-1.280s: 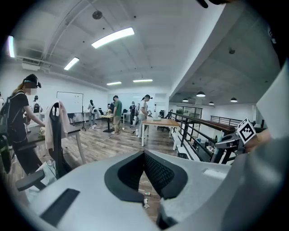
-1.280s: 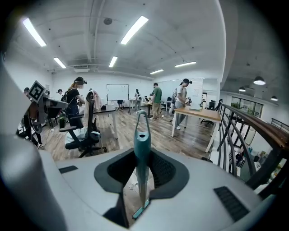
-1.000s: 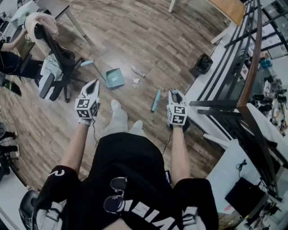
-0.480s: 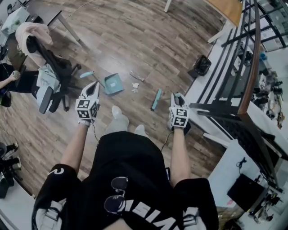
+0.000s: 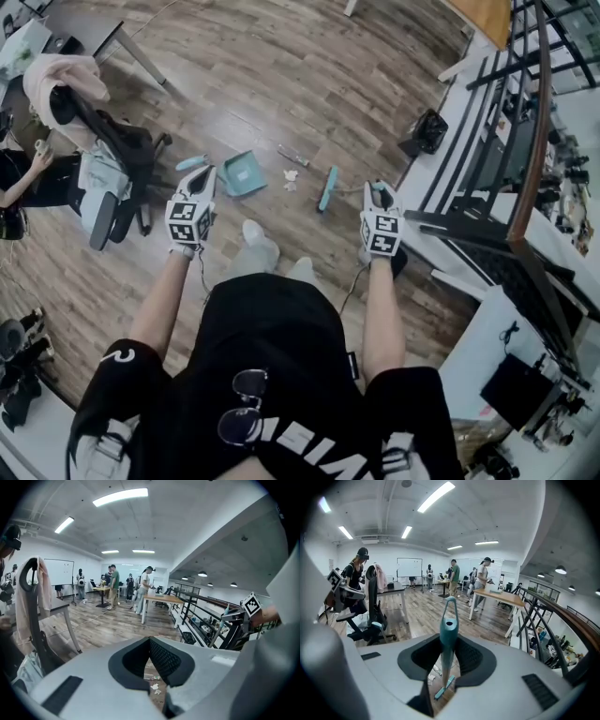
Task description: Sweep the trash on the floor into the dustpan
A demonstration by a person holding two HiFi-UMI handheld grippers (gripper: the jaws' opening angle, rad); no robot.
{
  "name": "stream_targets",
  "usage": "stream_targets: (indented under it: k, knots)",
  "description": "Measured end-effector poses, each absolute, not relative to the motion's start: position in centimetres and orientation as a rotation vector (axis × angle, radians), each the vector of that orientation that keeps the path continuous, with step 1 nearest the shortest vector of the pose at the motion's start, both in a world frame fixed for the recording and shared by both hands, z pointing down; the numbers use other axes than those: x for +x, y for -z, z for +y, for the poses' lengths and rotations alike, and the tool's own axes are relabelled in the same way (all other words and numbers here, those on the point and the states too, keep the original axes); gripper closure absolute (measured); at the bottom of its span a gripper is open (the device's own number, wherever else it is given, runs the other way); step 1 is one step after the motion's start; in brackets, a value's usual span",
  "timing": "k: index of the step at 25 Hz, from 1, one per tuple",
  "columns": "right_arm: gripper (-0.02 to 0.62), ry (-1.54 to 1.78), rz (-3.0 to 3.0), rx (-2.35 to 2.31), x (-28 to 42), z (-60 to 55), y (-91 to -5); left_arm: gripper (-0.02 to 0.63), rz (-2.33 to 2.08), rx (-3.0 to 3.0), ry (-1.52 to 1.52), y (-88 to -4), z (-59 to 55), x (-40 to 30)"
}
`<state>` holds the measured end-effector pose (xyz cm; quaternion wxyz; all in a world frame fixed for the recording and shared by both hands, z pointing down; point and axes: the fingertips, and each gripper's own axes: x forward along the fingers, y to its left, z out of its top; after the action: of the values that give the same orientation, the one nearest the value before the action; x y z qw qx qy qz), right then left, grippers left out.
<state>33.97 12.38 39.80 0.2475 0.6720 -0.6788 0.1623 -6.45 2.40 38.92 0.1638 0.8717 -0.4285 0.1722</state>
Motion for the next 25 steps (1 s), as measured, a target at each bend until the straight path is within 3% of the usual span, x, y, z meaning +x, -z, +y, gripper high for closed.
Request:
stream_targets:
  k: [15,25]
  knots:
    - [0.508,-0.393,-1.909,1.734,28.8,6.4,-41.1,0.609,-1.213,2.428,-0.63,-45.4,-0.4,-11.3]
    - [0.506,-0.374,-1.921,1.682,29.4,3.6,-44.1,0.609,-1.311,2.375,-0.829,-52.6,-4.2,-14.6]
